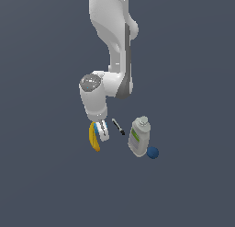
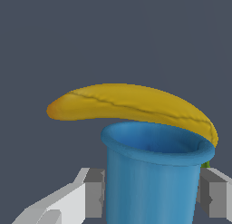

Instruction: Pick up a designated object from a clutter of objects.

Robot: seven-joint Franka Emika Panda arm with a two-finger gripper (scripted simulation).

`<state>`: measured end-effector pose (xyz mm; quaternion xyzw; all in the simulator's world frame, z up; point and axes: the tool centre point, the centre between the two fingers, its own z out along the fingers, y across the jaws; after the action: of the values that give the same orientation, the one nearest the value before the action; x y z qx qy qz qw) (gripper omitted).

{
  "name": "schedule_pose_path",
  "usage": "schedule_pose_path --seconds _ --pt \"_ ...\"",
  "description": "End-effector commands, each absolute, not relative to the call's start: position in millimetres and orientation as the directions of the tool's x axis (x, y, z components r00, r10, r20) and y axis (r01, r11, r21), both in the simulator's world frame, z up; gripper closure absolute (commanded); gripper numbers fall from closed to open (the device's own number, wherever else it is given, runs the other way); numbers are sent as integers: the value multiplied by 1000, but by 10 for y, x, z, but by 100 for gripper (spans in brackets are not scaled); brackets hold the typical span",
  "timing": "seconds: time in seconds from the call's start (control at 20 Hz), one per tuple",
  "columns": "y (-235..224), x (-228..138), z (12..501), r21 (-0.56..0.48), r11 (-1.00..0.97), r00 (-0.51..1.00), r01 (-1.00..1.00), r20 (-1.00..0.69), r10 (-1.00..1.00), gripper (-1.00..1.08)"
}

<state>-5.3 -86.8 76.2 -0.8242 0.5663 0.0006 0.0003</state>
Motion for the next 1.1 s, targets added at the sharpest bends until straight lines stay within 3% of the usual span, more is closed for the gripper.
schedule_pose_path --seconds 0.0,1.05 --pt "-948 -96 938 -2 -358 358 -934 -1 -934 108" --pt "-1932 -653 3049 -1 -356 356 -934 -1 -934 108"
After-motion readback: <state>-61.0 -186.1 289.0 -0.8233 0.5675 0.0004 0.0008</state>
